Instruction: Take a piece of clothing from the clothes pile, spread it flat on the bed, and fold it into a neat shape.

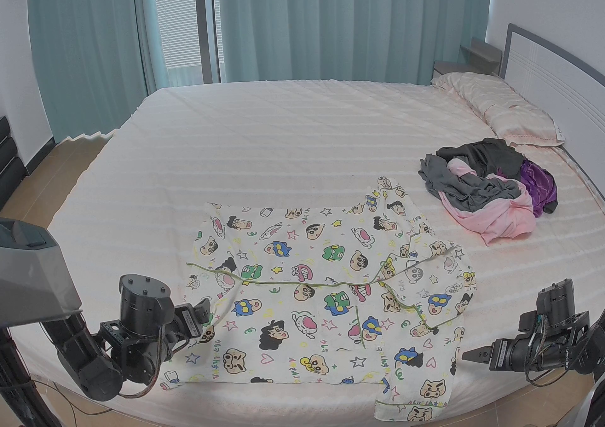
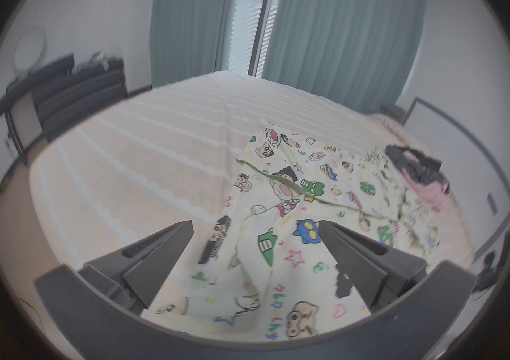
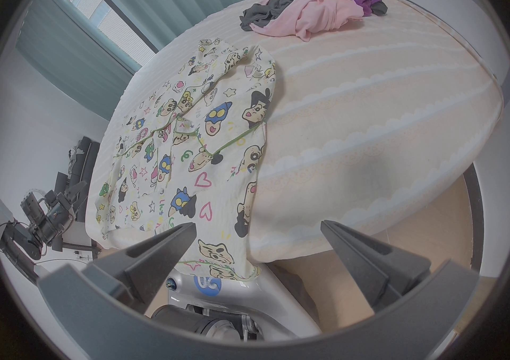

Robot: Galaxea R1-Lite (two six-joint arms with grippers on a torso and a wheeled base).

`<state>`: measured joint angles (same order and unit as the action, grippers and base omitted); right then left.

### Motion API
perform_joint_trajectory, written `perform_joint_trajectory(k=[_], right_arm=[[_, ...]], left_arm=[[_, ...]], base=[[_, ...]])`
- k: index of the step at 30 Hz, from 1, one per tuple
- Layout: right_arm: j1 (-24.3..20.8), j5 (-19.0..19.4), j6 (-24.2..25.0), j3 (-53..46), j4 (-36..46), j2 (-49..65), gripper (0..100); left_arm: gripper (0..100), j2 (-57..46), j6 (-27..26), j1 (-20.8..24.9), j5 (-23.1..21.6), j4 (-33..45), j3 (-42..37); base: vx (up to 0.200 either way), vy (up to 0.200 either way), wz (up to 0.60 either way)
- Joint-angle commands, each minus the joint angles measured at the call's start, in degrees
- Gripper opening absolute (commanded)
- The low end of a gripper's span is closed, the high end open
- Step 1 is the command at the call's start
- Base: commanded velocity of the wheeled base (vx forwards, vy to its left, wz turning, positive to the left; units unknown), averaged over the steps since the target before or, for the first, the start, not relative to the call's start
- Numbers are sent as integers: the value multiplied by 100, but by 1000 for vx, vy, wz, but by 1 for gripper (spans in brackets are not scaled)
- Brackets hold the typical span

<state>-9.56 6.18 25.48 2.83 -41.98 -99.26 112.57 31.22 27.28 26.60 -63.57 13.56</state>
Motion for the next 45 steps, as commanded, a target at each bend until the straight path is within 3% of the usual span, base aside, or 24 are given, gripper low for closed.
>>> perform_joint_trajectory(k=[1, 4, 11, 28, 29, 45], right_arm=[[-20, 6, 1, -2, -3, -24, 100], [-37, 6, 10, -2, -3, -24, 100], [-37, 6, 10, -2, -3, -41, 100], [-46, 6, 10, -2, -12, -15, 100], [-46, 6, 10, -2, -12, -15, 100], [-55, 6, 10, -2, -3, 12, 100]], left_arm=[[100, -112, 1106, -610, -1210, 91, 200], [100, -42, 1615, -883, -1764, 319, 323], [100, 327, 2688, -944, -2238, 521, 543], [100, 529, 3074, -821, -2282, 592, 727], [0, 538, 3083, -821, -2282, 601, 771], [0, 406, 3189, -883, -2264, 987, 974]], base=[[0, 0, 0], [0, 0, 0], [0, 0, 0], [0, 0, 0], [0, 0, 0], [0, 0, 0]])
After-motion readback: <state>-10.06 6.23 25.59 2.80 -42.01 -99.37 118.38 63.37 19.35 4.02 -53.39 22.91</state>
